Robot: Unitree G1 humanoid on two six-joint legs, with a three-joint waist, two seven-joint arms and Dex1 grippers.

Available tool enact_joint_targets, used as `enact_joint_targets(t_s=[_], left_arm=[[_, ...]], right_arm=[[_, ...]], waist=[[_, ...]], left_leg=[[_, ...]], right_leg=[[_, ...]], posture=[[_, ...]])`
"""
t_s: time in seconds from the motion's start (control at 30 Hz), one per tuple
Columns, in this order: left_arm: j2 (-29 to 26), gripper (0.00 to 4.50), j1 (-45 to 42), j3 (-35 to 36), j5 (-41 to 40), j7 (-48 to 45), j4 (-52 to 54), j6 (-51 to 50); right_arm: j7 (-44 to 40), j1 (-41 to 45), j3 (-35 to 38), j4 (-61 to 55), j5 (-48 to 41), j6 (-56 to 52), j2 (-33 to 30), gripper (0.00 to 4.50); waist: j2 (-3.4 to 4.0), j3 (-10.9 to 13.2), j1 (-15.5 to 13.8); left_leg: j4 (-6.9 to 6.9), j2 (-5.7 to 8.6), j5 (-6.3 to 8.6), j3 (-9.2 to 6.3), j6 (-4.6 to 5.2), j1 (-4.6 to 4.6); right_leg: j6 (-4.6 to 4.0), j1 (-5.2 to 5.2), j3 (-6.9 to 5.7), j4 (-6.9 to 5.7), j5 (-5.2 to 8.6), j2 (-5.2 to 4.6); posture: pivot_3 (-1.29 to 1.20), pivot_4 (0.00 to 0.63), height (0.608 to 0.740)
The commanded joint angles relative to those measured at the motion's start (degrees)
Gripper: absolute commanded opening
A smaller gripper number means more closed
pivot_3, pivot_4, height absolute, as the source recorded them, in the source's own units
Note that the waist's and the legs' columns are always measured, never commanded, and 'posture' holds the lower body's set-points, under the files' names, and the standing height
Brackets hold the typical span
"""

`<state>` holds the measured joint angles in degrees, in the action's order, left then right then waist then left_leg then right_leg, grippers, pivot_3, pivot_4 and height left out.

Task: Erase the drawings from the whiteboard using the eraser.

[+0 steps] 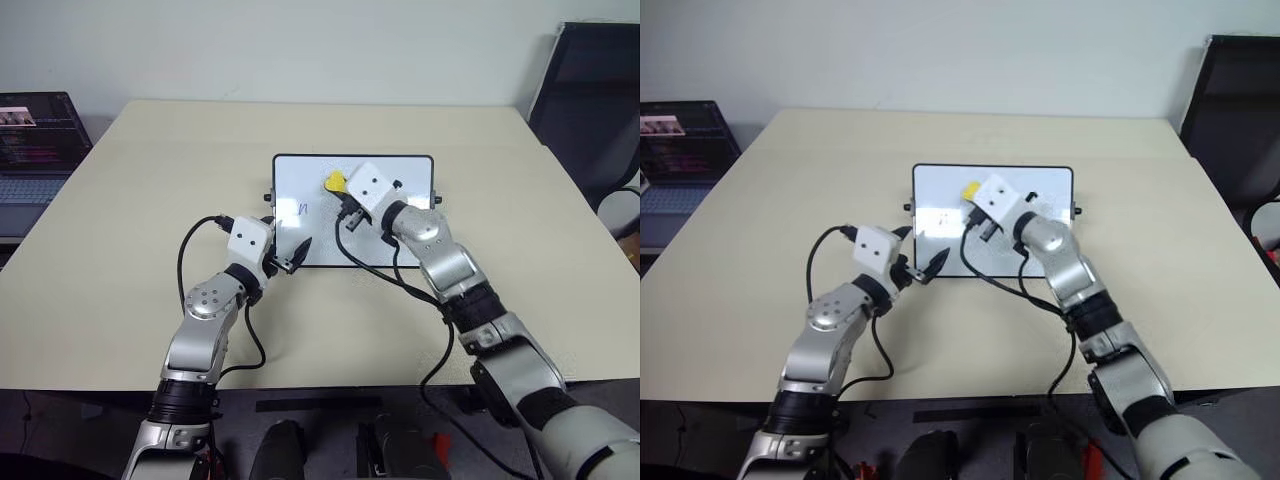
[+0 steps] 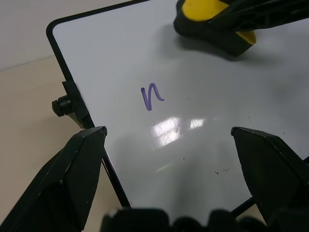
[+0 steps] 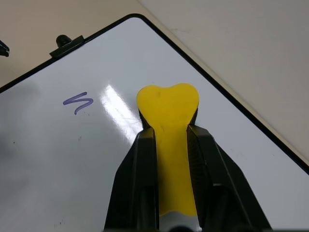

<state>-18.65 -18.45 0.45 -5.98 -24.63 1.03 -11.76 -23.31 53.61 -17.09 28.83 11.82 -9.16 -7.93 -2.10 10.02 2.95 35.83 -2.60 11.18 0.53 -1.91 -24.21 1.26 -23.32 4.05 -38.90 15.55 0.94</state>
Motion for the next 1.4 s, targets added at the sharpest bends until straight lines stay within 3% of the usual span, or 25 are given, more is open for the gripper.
enact_joint_targets(t_s=[0.03,0.37,0.57,0.83,1.0,1.4], left_arm=[[-0.1,4.50,0.3,0.4,-0.2,0.2,1.9,1.1],[-1.1,4.50,3.5,2.7,-0.4,1.5,5.0,-0.4],[-1.1,4.50,4.3,3.0,-0.5,1.9,6.6,-1.3],[-1.1,4.50,5.0,3.3,-0.5,2.3,8.0,-2.4],[-1.1,4.50,4.7,3.2,-0.5,2.3,8.0,-2.8],[-1.1,4.50,3.3,2.6,-0.4,1.7,7.3,-3.1]], right_arm=[[1.3,4.3,-0.3,4.7,1.2,3.5,1.5,0.66],[3.7,12.4,-1.7,19.3,4.6,5.9,6.3,0.66],[3.3,12.6,-3.7,22.9,6.6,6.2,8.9,0.66],[-2.8,2.4,-9.8,14.0,9.8,2.0,7.7,0.66],[-4.7,-2.5,-9.7,5.7,10.2,-1.7,5.2,0.66],[9.2,11.7,-1.7,19.3,8.1,4.6,6.2,0.66]], waist=[[0.01,0.0,0.0],[0.01,0.0,0.4],[0.01,0.0,0.4],[-0.02,0.0,0.3],[-0.03,-0.1,-0.1],[-0.02,0.0,-0.1]], left_leg=[[0.00,-0.01,0.00,-0.02,0.00,-0.01],[0.02,-0.05,0.00,-0.01,0.00,0.03],[0.03,-0.07,0.00,-0.03,0.00,0.06],[0.03,-0.08,0.00,-0.05,0.00,0.18],[0.09,-0.10,-0.02,-0.11,0.01,0.23],[0.04,-0.07,-0.02,0.01,0.02,0.20]], right_leg=[[0.00,0.00,-0.01,0.00,0.00,0.00],[-0.02,-0.01,0.00,-0.06,-0.01,-0.01],[-0.03,0.01,-0.01,-0.08,-0.01,-0.02],[0.05,0.11,-0.01,-0.09,0.04,-0.02],[0.16,0.16,-0.04,-0.12,0.10,-0.03],[0.07,0.12,0.01,-0.07,0.06,-0.04]], posture=[[0.00,0.150,0.740],[0.00,0.150,0.740],[0.00,0.150,0.740],[0.00,0.150,0.740],[0.00,0.150,0.740],[0.00,0.150,0.740]])
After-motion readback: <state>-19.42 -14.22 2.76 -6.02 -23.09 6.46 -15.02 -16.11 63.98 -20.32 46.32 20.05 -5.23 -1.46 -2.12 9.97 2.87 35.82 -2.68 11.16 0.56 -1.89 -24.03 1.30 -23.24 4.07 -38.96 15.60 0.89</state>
